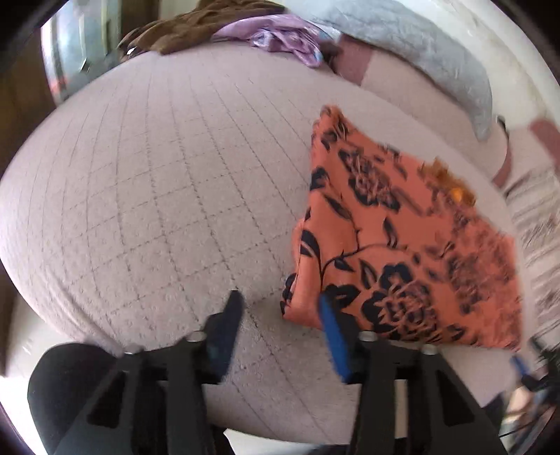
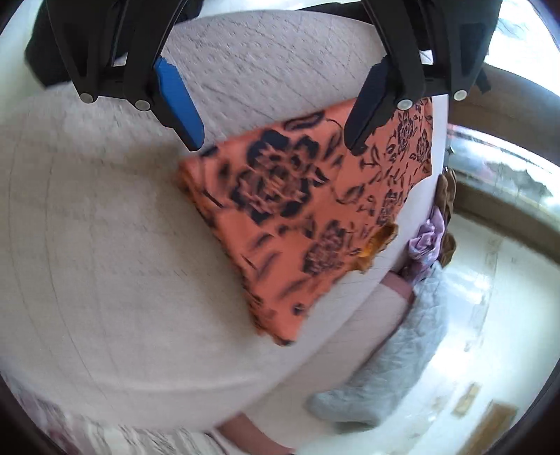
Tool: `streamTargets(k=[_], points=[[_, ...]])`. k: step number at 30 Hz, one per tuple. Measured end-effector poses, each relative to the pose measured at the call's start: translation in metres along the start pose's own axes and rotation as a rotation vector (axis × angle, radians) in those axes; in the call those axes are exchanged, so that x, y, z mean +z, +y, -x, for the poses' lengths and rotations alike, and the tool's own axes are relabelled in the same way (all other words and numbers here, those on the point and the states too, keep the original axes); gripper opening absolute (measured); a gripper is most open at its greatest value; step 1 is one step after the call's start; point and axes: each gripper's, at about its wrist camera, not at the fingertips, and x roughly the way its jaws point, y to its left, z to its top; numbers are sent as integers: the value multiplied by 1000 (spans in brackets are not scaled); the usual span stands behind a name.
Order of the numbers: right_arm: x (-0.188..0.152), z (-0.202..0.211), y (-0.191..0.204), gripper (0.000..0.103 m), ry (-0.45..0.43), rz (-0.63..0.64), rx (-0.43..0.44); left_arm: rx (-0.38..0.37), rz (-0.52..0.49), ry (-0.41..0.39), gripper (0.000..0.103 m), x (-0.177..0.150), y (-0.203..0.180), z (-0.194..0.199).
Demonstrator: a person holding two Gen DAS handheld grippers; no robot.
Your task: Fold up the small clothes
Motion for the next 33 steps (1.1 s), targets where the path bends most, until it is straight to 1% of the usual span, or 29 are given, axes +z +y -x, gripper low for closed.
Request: streamTargets(k=[1,3,4,6,7,8,9,10,11,12,13,14,15,16,17,18,19,21,22,23,24,25,26,27,28,30,32,33], points=[[-1,3,0,85,-11,7,-2,1,3,-29,42,4,4,9],[2,8,5,85,-29,27,-3,-20,-9,-44,42,12,5,13],[4,16,4,85,-36,30,9,-48,8,-28,42,16,7,11],[8,22,11,85,-52,50,44,-76,43,3,42,20,11,2],[10,23,17,85,-54,67,72,-77,57,29,42,22,13,-5],[12,22,21,85,-49,75,103,-58,72,60,42,22,10,-15],[13,19,22,85,-29,76,161,-57,84,78,42,23,12,-18],[15,12,21,86,1,67,211,-66,98,74,41,26,12,-14],[18,0,17,86,53,39,265,-70,100,61,40,28,12,-9],[22,-13,7,86,96,-19,268,-89,83,27,39,33,8,3],[26,-20,-2,86,119,-72,241,-119,57,0,39,37,3,12],[30,-24,-10,86,133,-113,255,-146,31,-18,39,39,-2,19],[35,-22,-16,86,131,-149,298,-172,0,-36,40,40,-7,25],[40,-17,-17,87,112,-161,312,-190,-41,-51,41,40,-14,28],[46,-11,-14,87,87,-149,320,-188,-67,-44,42,41,-18,23],[53,-7,-9,87,71,-132,344,-167,-87,-22,42,41,-21,15],[58,-6,-6,87,67,-128,378,-117,-87,19,42,40,-22,1],[66,-13,-6,87,82,-143,415,-54,-67,67,42,40,-19,-17],[69,-20,-11,87,74,-153,354,-26,-54,76,42,41,-20,-21],[69,-23,-19,85,51,-177,228,-26,-46,60,42,41,-21,-17],[66,-15,-32,86,-11,-238,95,-30,-42,30,42,41,-24,-10],[61,-6,-37,86,-65,-259,84,-34,-55,-20,46,39,-32,4],[52,10,-40,86,-125,-271,118,-32,-70,-44,56,35,-35,15],[40,23,-42,86,-161,-285,141,-32,-88,-68,61,34,-43,21],[24,32,-44,86,-173,-308,163,-43,-112,-95,64,32,-57,26],[1,31,-42,86,-137,-324,194,-84,-133,-104,64,31,-78,27],[-19,20,-38,86,-74,-331,214,-151,-170,-85,65,28,-112,21],[-22,15,-39,86,-63,-339,224,-169,-186,-79,65,27,-128,16]])
